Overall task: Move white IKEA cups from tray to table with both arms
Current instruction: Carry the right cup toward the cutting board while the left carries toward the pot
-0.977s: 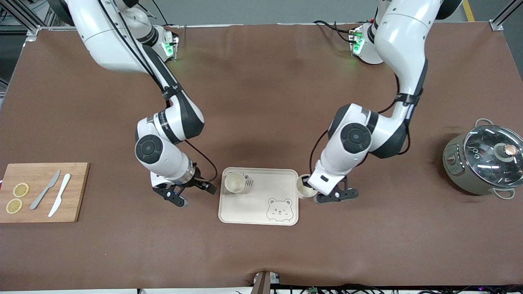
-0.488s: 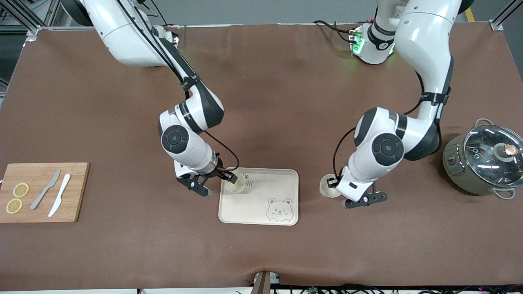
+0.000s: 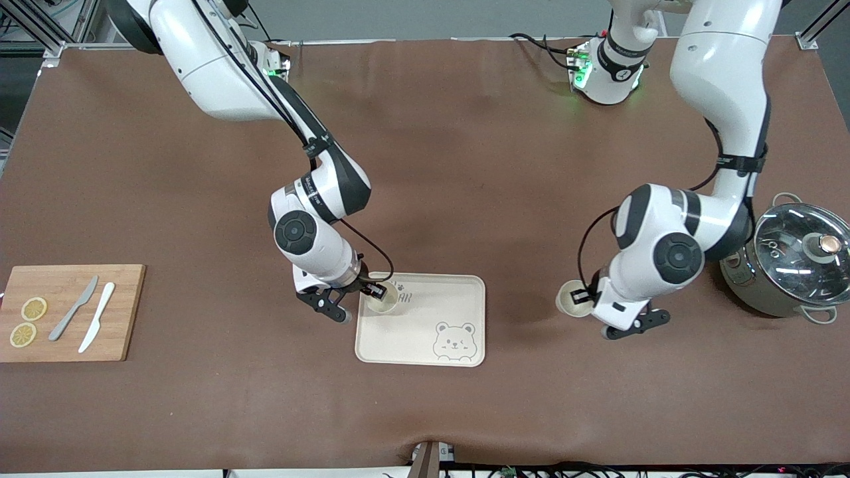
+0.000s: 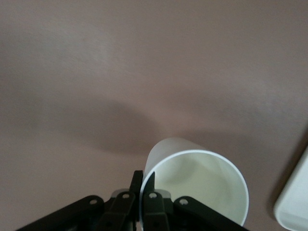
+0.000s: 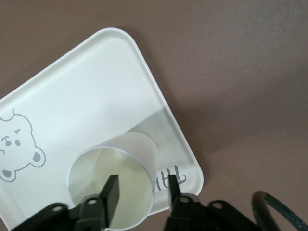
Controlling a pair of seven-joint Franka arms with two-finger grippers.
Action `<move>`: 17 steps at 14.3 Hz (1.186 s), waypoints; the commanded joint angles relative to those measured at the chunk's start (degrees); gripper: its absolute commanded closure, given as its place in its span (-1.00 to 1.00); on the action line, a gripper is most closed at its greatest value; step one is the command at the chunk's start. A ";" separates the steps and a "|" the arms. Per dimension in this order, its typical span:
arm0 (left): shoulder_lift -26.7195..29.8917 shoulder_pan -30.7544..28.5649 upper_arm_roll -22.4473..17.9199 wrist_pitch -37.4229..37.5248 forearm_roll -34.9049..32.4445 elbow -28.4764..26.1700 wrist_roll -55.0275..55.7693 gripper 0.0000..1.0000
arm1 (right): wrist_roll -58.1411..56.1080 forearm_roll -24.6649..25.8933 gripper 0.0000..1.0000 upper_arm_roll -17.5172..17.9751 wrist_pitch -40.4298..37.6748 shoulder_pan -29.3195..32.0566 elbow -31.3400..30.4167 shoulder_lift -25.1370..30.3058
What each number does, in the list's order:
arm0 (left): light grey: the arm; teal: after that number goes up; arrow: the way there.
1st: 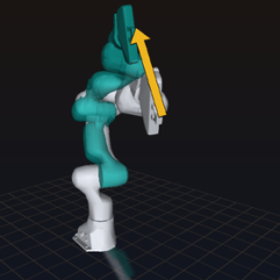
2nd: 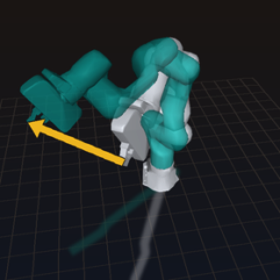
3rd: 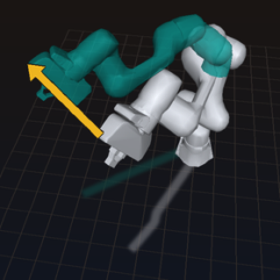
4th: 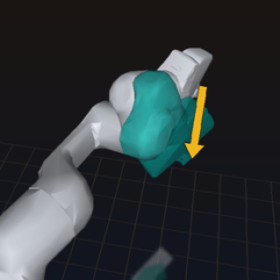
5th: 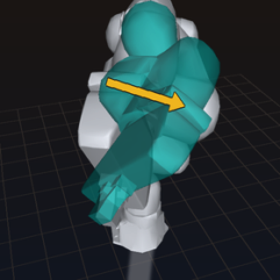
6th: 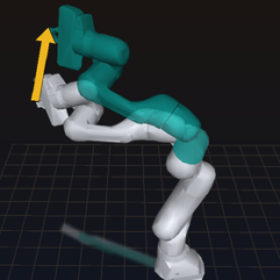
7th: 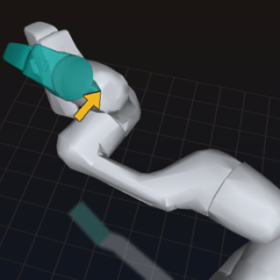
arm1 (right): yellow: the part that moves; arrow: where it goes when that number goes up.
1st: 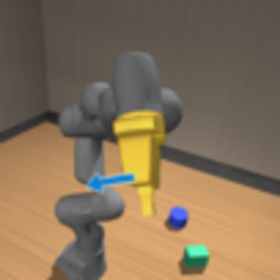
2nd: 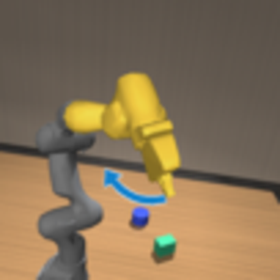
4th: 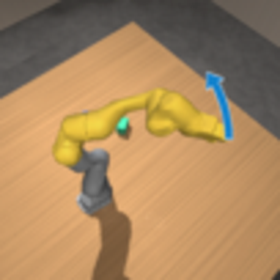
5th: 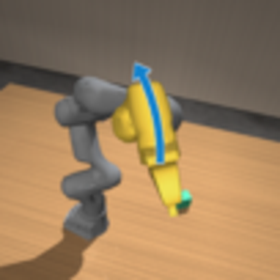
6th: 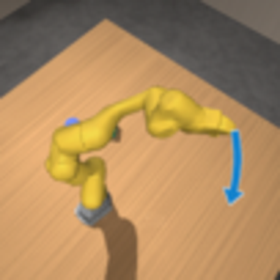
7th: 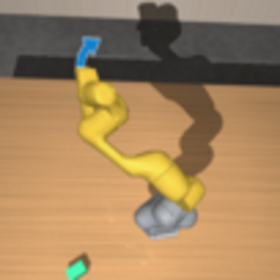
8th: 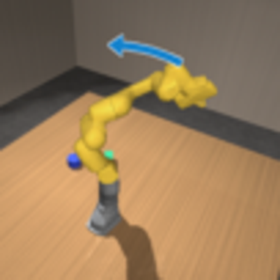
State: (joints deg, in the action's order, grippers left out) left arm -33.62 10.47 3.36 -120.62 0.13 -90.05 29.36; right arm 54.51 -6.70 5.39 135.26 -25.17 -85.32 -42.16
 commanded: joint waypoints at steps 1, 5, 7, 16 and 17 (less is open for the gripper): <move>2.25 -3.34 0.42 0.12 -1.01 -3.54 -3.43 1.00 | 0.69 -0.33 1.00 -0.38 0.18 -0.41 1.03 -0.47; 0.85 -10.28 0.68 -0.40 -0.92 -4.16 -11.77 1.00 | -0.10 0.02 1.00 -0.64 -2.62 0.38 1.03 0.76; 0.93 -11.08 0.86 -0.40 -0.92 -5.74 -12.75 1.00 | -1.33 1.16 1.00 -0.73 -8.14 1.87 1.03 4.08; -1.09 -11.88 0.94 -6.12 -0.66 -9.35 -13.28 0.76 | -33.90 6.44 1.00 -0.73 -19.69 19.70 -18.01 26.14; -0.57 -11.79 0.94 -5.86 -0.57 -9.26 -13.37 0.01 | -38.47 6.44 1.00 -0.73 -19.34 22.68 -20.04 27.47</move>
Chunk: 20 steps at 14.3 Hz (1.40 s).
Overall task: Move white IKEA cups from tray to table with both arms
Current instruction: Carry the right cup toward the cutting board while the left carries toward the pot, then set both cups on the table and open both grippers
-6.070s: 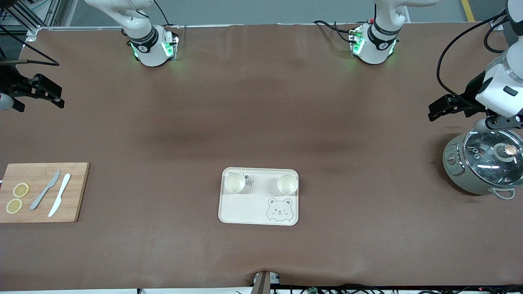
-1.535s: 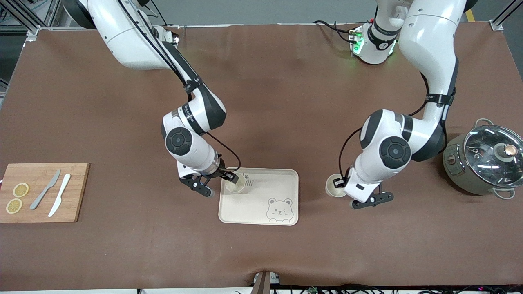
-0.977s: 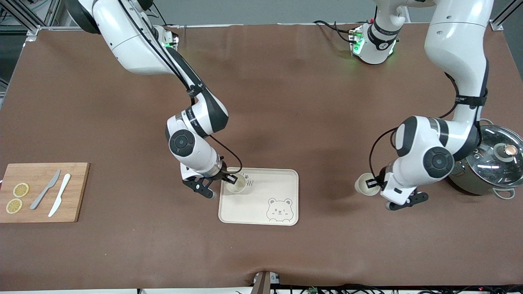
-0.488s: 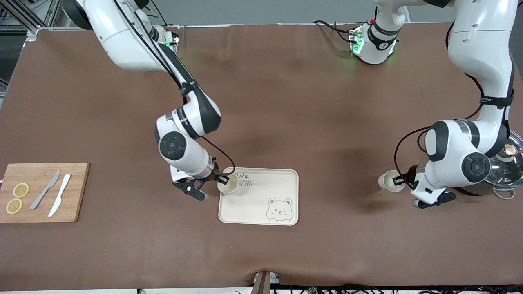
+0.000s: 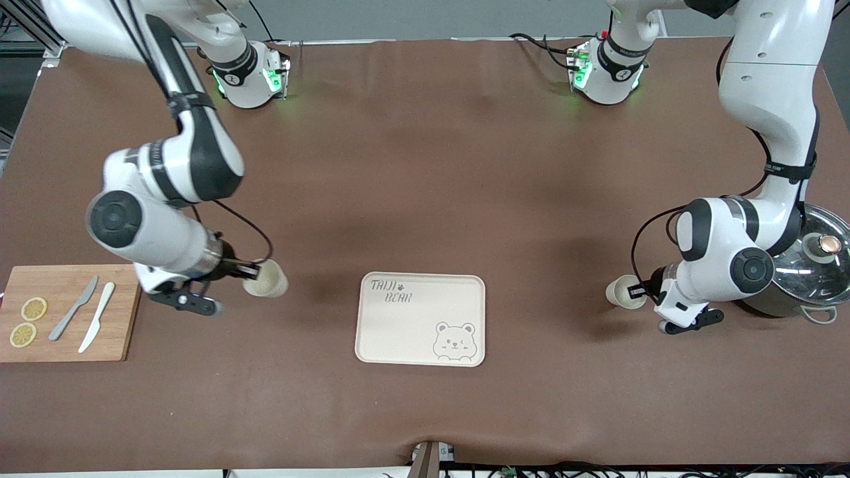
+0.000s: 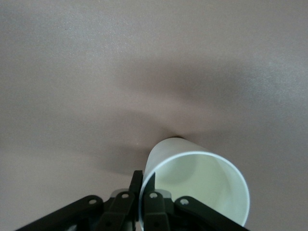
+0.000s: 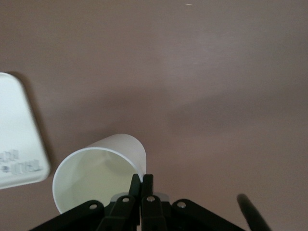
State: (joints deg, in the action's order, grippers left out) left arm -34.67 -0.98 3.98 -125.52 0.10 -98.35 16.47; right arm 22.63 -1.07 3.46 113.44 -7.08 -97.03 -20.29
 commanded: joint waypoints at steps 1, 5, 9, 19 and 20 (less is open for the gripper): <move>1.09 -0.34 0.32 -0.60 -0.54 -0.97 -0.56 -0.85 | -11.95 0.72 1.00 1.20 3.18 7.67 -9.65 6.31; 6.00 -0.34 0.32 2.12 -0.45 -0.36 -1.09 -1.00 | -23.50 0.72 1.00 1.29 4.59 16.03 -11.59 5.62; 11.37 -0.34 0.41 9.66 -0.37 3.32 -1.35 -1.00 | -25.97 0.81 1.00 1.29 19.24 18.15 -23.70 5.62; 14.71 -0.43 -0.29 24.53 -2.03 18.36 -2.40 -1.00 | -30.19 0.72 1.00 1.29 28.15 21.41 -28.82 3.24; 15.59 -0.43 -0.21 24.97 -3.25 18.36 -3.37 -1.00 | -30.19 0.81 0.88 1.29 28.15 21.32 -28.83 2.98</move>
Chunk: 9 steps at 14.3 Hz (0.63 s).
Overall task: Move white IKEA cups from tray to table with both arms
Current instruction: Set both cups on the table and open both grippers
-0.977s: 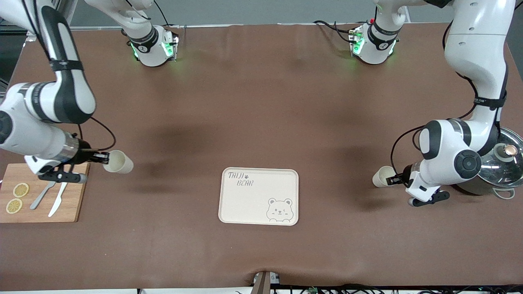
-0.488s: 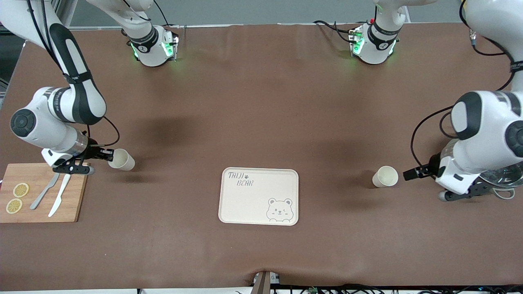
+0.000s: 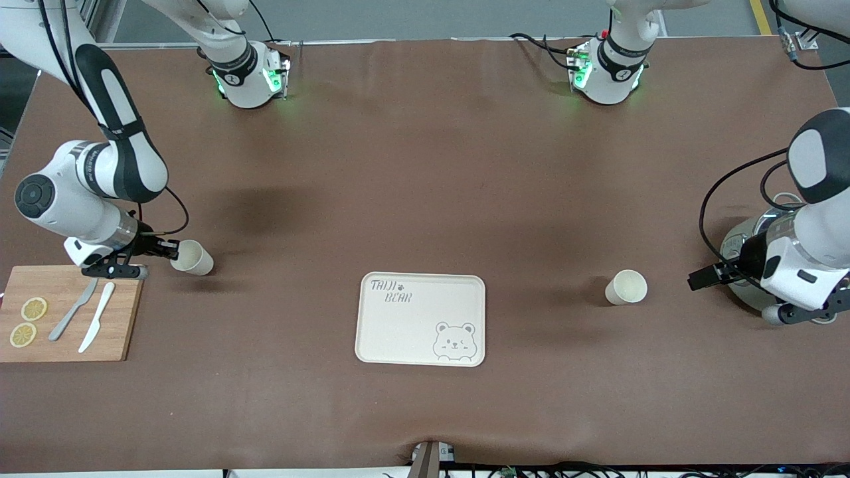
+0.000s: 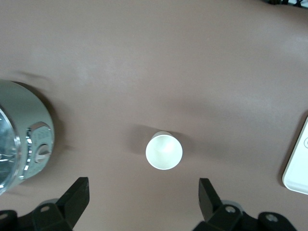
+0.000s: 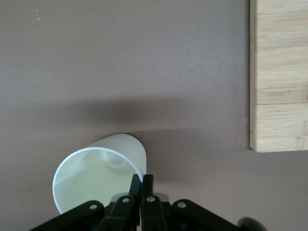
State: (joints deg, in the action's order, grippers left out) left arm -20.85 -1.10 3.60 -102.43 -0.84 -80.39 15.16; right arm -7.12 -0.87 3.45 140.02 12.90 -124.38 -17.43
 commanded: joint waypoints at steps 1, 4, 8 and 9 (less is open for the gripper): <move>2.48 -0.31 0.18 2.84 -2.85 0.41 -3.02 -1.00 | -0.44 0.60 0.48 1.29 1.48 1.34 -1.22 -0.23; 4.15 -0.74 0.00 3.90 -3.03 0.50 -3.47 -1.00 | -0.17 0.43 -1.00 1.38 0.34 1.17 -0.17 -0.50; 5.65 -1.63 0.18 5.49 -3.03 0.41 -4.43 -1.00 | -0.17 -0.19 -1.00 1.47 -3.24 2.04 7.54 -0.32; 5.65 -1.63 0.27 5.57 -3.03 0.41 -4.43 -1.00 | -0.35 -0.19 -1.00 1.56 -7.53 1.78 12.27 -0.41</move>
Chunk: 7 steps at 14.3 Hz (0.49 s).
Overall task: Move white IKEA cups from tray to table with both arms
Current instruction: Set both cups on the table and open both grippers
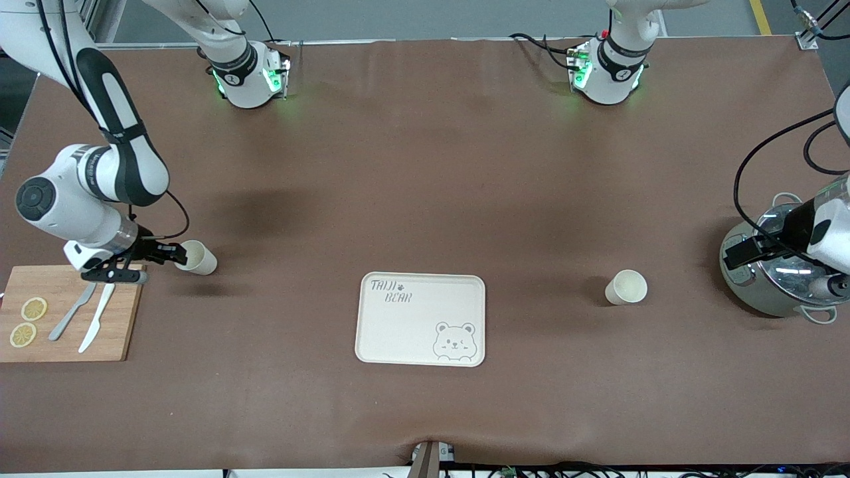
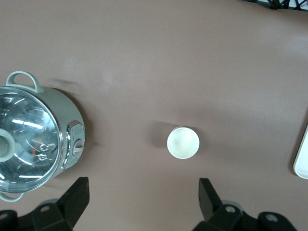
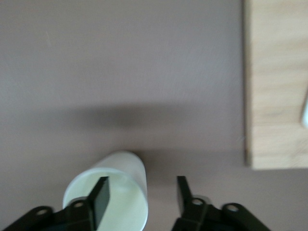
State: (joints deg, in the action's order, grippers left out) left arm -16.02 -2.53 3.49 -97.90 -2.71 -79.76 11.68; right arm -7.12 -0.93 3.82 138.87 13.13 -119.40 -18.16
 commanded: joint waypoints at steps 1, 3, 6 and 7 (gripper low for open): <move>0.99 -0.11 0.55 1.05 -1.07 -0.22 -0.96 -1.00 | -0.27 -0.12 -1.00 1.27 -13.37 1.03 12.99 0.23; 2.12 -0.11 0.64 1.40 -0.37 -0.22 -1.05 -1.00 | -0.26 -0.04 -1.00 1.27 -26.14 0.50 24.68 -1.52; 3.80 0.15 0.46 2.62 -0.11 -0.83 -1.22 -1.00 | 0.00 0.58 -1.00 1.36 -32.85 -1.35 31.93 -0.82; 5.02 0.24 0.37 3.68 0.24 -1.18 -1.22 -1.00 | -0.09 0.49 -1.00 1.36 -37.39 -1.61 35.08 -0.65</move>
State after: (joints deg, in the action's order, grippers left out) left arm -14.01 -2.40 3.87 -96.37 -2.71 -79.69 11.39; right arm -7.13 -0.94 4.89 107.00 12.06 -89.81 -17.84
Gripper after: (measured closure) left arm 0.000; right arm 0.000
